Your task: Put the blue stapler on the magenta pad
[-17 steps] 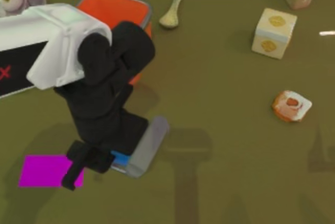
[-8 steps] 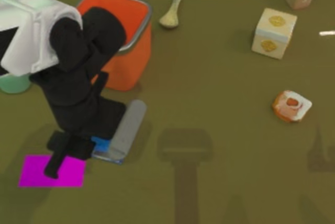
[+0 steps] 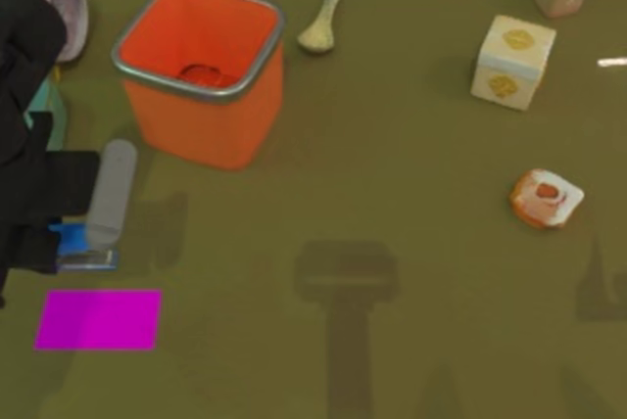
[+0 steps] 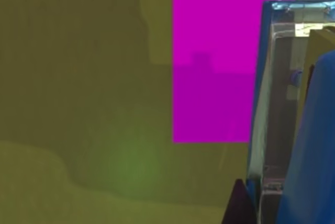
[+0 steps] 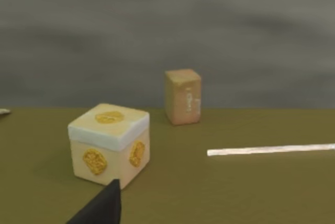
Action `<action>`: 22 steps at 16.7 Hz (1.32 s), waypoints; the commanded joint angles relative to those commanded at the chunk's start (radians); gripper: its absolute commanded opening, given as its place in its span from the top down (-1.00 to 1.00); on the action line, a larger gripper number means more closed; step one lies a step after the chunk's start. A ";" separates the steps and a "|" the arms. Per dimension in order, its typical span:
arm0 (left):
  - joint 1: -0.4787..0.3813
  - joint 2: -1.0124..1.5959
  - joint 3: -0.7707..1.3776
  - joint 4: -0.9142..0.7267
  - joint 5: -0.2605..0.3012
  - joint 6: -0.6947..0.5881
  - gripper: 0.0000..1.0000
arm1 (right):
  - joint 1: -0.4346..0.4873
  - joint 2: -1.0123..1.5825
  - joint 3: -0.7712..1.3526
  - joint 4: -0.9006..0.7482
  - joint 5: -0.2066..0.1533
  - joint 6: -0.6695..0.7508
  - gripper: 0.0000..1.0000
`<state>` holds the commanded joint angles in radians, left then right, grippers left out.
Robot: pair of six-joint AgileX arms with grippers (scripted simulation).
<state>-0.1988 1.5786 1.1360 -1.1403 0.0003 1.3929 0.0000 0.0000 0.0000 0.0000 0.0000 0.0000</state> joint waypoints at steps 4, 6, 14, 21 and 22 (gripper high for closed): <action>-0.001 0.004 0.003 0.002 0.000 0.001 1.00 | 0.000 0.000 0.000 0.000 0.000 0.000 -1.00; -0.003 0.009 -0.008 0.018 0.001 0.002 1.00 | 0.000 0.000 0.000 0.000 0.000 0.000 -1.00; -0.007 0.133 -0.215 0.362 0.001 -0.008 1.00 | 0.000 0.000 0.000 0.000 0.000 0.000 -1.00; -0.008 0.160 -0.257 0.418 0.000 -0.008 0.85 | 0.000 0.000 0.000 0.000 0.000 0.000 -1.00; -0.008 0.160 -0.257 0.418 0.000 -0.008 0.70 | 0.000 0.000 0.000 0.000 0.000 0.000 -1.00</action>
<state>-0.2070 1.7390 0.8788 -0.7227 0.0005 1.3848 0.0000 0.0000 0.0000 0.0000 0.0000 0.0000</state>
